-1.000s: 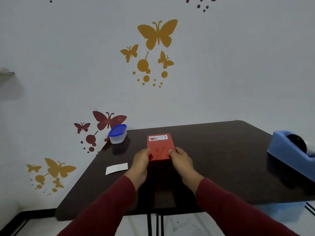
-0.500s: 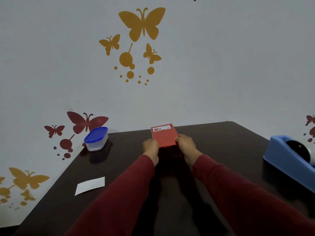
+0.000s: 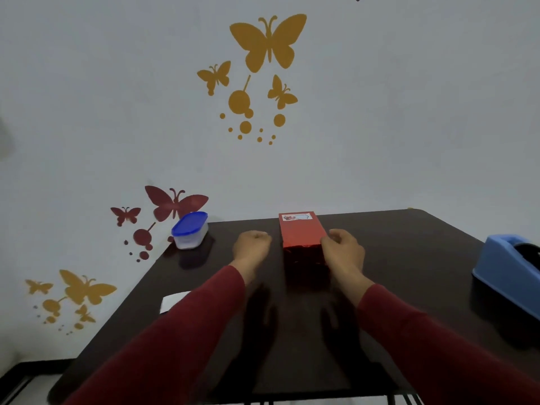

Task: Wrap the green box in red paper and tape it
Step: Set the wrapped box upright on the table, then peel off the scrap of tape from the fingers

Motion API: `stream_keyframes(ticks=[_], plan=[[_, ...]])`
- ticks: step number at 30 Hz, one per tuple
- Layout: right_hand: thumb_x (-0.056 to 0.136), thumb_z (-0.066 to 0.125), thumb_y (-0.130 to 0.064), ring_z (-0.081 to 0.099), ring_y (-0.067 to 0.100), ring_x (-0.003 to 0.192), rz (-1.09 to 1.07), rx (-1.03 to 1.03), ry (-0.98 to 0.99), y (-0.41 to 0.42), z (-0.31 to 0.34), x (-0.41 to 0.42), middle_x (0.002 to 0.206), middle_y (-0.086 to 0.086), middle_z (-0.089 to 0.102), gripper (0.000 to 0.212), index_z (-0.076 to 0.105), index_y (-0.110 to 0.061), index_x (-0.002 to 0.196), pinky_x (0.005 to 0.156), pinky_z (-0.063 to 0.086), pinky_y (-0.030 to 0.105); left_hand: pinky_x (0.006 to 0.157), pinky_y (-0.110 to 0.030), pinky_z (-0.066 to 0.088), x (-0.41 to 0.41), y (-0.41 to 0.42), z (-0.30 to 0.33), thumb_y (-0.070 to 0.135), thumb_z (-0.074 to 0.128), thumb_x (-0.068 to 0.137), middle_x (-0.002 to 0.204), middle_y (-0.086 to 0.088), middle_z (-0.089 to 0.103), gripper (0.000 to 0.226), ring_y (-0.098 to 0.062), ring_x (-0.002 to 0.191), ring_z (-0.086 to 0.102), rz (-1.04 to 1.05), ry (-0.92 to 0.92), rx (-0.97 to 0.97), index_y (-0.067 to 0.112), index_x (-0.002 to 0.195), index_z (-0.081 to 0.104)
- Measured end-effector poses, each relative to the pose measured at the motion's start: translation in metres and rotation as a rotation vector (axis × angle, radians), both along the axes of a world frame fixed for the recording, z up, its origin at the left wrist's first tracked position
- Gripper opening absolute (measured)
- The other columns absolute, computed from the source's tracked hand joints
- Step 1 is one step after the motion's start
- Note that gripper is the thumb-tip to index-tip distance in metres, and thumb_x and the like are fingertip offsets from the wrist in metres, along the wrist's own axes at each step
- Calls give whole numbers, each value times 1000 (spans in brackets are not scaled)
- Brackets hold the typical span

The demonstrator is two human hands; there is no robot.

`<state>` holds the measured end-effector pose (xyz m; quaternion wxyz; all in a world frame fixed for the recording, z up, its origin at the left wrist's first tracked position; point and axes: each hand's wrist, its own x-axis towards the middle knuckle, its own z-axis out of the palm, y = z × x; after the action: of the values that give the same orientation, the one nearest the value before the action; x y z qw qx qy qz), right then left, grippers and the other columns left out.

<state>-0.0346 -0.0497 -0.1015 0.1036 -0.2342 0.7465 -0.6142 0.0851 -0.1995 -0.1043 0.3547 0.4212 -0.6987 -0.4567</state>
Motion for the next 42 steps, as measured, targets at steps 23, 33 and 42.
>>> stream_keyframes(ticks=[23,33,42], plan=[[89,73,-8,77,23,95,348,-169,-273,27,11,82,102,8,78,22,78,-23,104,87,63,34,64,-19,54,86,81,31,8,90,71,72,6,75,20,0,67,69,-197,-147,-515,19,79,75],[90,60,16,71,19,96,345,-182,-298,9,68,-71,97,11,73,27,74,-7,85,83,61,24,78,-24,62,-58,48,78,10,91,73,86,-6,80,23,-17,81,76,-434,193,-327,9,94,82],[85,66,-2,77,17,89,81,-124,-349,-36,113,-183,95,8,80,24,80,-21,80,84,64,35,88,-28,61,-201,15,116,-2,77,86,93,-14,79,8,-28,100,76,-362,426,224,5,92,79]])
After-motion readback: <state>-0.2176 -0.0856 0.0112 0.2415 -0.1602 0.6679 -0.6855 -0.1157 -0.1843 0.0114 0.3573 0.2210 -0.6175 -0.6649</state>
